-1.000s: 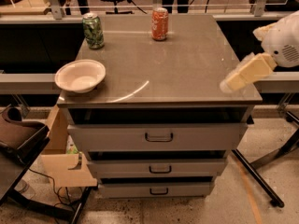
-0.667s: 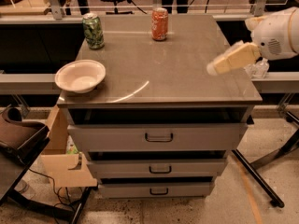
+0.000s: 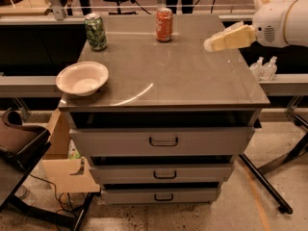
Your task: Move coke can near paper bowl
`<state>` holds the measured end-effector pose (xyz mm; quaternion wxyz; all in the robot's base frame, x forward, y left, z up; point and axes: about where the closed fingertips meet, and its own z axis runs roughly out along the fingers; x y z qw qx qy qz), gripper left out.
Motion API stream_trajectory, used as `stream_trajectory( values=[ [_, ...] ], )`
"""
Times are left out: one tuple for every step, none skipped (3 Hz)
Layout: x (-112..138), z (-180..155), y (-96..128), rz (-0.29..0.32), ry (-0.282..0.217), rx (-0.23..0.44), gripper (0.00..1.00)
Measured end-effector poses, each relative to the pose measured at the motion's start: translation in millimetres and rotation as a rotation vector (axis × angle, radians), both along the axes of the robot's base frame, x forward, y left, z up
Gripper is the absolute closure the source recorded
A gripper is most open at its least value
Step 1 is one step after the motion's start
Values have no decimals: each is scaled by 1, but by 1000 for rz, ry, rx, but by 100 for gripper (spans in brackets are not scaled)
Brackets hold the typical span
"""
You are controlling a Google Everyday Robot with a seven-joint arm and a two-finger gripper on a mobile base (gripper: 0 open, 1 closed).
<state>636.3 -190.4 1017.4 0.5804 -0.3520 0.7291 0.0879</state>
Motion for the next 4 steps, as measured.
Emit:
stream_trajectory(
  values=[
    [0, 0, 0, 0, 0, -1, 0],
    [9, -5, 6, 5, -11, 28, 0],
    [45, -10, 25, 18, -67, 105, 0],
    [101, -23, 29, -32, -121, 199, 0]
  ],
)
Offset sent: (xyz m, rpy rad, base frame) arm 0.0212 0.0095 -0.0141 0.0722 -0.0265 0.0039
